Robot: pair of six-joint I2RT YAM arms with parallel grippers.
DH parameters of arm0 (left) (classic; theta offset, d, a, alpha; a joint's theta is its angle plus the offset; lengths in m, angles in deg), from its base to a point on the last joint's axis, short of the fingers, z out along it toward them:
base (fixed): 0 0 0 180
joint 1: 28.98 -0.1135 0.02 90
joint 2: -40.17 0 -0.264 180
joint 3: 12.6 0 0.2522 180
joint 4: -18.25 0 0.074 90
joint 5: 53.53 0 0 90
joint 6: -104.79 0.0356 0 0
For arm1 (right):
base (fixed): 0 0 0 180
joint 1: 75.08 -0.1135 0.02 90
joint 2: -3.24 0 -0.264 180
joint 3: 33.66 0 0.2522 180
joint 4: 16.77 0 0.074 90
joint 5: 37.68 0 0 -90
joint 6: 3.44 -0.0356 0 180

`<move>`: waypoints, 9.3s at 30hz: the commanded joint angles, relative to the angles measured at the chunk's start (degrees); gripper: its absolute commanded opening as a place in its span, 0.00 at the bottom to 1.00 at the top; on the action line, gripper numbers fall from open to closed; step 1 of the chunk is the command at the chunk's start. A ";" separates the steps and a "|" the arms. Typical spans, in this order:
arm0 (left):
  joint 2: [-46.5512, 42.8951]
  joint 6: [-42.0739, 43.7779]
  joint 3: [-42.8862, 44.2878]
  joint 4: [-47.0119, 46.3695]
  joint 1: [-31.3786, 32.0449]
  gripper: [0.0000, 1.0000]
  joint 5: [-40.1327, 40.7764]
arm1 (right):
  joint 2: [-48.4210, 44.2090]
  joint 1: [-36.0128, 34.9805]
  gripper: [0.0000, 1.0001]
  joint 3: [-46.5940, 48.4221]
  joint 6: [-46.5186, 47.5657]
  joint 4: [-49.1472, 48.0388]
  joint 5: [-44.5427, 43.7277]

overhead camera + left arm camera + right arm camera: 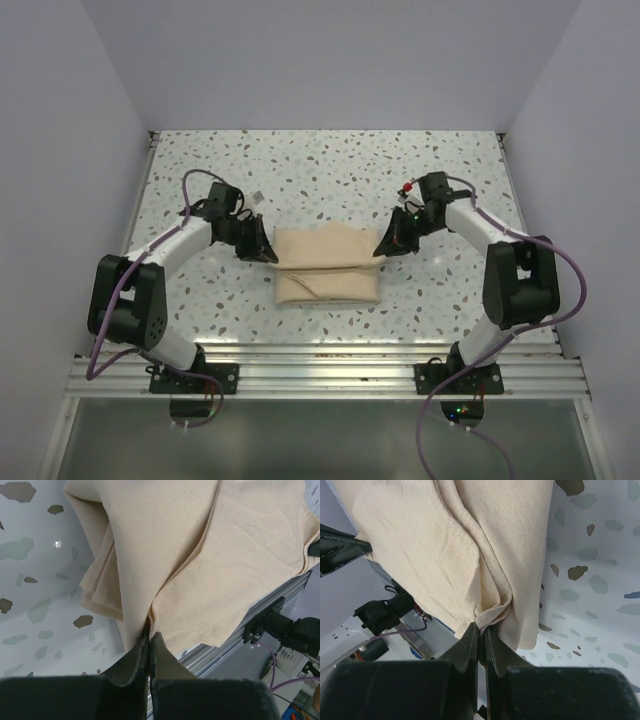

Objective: Prepare the surgical pack

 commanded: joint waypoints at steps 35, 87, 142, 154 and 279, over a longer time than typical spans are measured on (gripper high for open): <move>-10.75 6.25 0.00 8.84 -0.45 0.52 11.84 | 19.62 -6.85 0.98 27.66 11.68 -4.91 -1.97; 4.19 2.03 13.71 0.49 -5.72 0.45 -4.68 | -6.23 -17.50 0.72 -3.36 -7.12 -14.65 7.00; -3.97 9.32 -6.15 7.34 -7.39 0.31 4.69 | -10.83 -0.44 0.14 -21.56 0.51 -3.90 0.35; -1.35 8.71 -11.51 9.37 -2.39 0.30 3.23 | -9.47 -0.96 0.16 -20.22 1.58 4.16 -9.96; 11.75 12.39 26.98 15.43 46.66 0.00 54.11 | 1.71 -23.99 0.11 -23.30 -50.80 -60.62 -13.55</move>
